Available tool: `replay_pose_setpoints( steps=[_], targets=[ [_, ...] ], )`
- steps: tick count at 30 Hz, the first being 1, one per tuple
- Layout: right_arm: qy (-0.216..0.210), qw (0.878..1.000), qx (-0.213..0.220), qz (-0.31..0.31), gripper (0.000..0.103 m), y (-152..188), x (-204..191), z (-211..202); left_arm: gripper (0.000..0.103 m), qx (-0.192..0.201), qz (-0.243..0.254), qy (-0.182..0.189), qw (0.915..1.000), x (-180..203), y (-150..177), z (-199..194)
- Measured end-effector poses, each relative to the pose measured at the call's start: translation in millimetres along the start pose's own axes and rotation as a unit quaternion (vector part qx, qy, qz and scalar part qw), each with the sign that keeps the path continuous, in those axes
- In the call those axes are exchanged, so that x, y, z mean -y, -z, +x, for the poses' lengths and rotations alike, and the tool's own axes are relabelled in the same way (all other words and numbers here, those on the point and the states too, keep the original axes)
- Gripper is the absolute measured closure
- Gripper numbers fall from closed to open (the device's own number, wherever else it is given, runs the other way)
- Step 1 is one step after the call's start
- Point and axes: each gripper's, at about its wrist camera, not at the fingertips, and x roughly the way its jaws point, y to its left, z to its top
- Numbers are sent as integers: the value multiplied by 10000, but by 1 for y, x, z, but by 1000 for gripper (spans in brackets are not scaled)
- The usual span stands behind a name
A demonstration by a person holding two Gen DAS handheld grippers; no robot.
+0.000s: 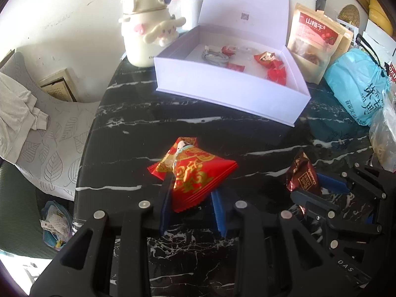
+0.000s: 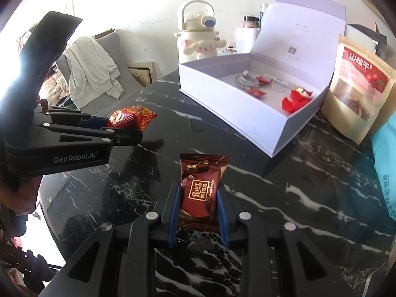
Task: Organize objects
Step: 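Lift the red-gold candy and brown chocolate off the table with both tools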
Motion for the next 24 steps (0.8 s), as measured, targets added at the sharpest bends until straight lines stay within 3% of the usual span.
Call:
replay_pose_setpoints(
  steps=[8, 24],
  targets=[
    [51, 9998, 192, -22, 76, -9, 5, -25, 75, 188, 184, 91, 9996, 16, -13, -16],
    [330, 9984, 454, 14, 76, -17, 43, -65, 75, 301, 715, 471, 9959, 83, -39, -20]
  ],
)
